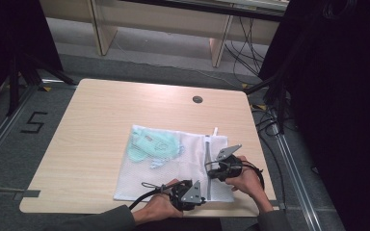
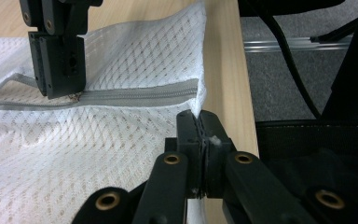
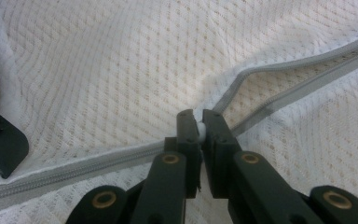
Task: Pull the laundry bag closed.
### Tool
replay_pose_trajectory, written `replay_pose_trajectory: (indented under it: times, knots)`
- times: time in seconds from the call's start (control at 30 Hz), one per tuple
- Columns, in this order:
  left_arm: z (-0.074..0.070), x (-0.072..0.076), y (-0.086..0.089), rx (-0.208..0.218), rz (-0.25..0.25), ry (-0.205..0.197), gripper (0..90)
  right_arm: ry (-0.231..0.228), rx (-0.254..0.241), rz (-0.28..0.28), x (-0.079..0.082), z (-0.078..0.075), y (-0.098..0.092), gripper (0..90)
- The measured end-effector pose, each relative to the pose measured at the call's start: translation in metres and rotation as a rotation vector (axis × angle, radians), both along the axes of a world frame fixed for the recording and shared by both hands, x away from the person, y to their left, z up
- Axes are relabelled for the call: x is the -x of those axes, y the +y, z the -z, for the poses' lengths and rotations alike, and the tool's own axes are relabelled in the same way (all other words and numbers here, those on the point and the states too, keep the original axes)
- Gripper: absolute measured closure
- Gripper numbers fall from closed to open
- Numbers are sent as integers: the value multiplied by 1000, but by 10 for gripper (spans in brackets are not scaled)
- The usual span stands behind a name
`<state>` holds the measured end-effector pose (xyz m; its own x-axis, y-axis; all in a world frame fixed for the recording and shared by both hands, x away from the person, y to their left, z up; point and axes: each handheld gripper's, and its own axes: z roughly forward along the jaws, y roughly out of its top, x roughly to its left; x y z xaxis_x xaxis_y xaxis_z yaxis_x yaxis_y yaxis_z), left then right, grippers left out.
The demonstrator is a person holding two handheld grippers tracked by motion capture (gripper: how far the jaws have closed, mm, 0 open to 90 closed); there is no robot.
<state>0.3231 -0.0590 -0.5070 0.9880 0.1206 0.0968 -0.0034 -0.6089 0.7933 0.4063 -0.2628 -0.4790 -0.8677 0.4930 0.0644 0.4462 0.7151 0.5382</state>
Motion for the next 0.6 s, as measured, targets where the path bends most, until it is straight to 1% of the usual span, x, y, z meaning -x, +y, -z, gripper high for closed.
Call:
replay_pose_trajectory:
  times: [0.03, 0.07, 0.1, 0.13, 0.17, 0.2, 0.23, 0.27, 0.3, 0.33, 0.37, 0.4, 0.43, 0.47, 0.5, 0.53, 0.57, 0.6]
  knots:
    - [1, 1, 0, 4, -11, 15, 884, 1, 3, 0, 0, 0, 0, 865]
    - [0, 0, 0, 4, -10, 13, 884, 0, 5, -17, -2, -1, 0, 865]
    - [0, 1, 0, 13, -13, 23, 884, 19, 18, -5, -1, -2, 0, 866]
    - [0, 1, 0, 15, -12, 27, 884, 12, 23, -2, -1, -2, 0, 866]
    - [0, 1, 0, 16, -11, 27, 884, 22, 22, 6, -1, -2, 0, 865]
    - [0, 0, 1, 10, -9, 26, 884, 5, 14, 13, -2, -1, 0, 865]
    - [-1, 0, 1, 6, -9, 26, 884, -4, 23, 2, -5, -3, -2, 866]
    - [-1, 1, 1, 16, -14, 30, 884, -6, 19, -7, -5, -3, -1, 865]
    - [-1, 0, 1, 11, -6, 25, 884, -5, 8, 8, -5, -2, -1, 865]
    - [-1, 0, 1, 11, -11, 31, 884, -3, 20, 4, -6, -3, -1, 865]
    - [-1, 0, 2, 9, -12, 27, 884, 9, 18, 6, -5, -3, 0, 865]
    - [0, 0, 2, 10, -14, 31, 884, 26, 24, 18, -5, -3, 0, 866]
    - [-1, 0, 2, 7, -10, 32, 884, 29, 29, 19, -5, -3, 1, 866]
    - [-1, 0, 2, 2, -12, 33, 884, -9, 25, -9, -9, -1, 0, 865]
    - [-1, 1, 2, 2, -9, 38, 884, -13, 22, -12, -10, -1, -1, 866]
    - [-1, 1, 2, 6, -12, 42, 884, 3, 20, 6, -9, -1, -1, 865]
    - [-1, 0, 2, 2, -3, 37, 884, -13, 2, 15, -10, 0, -1, 865]
    - [0, 1, 2, 17, -11, 44, 884, -9, 8, 18, -11, 0, -1, 866]
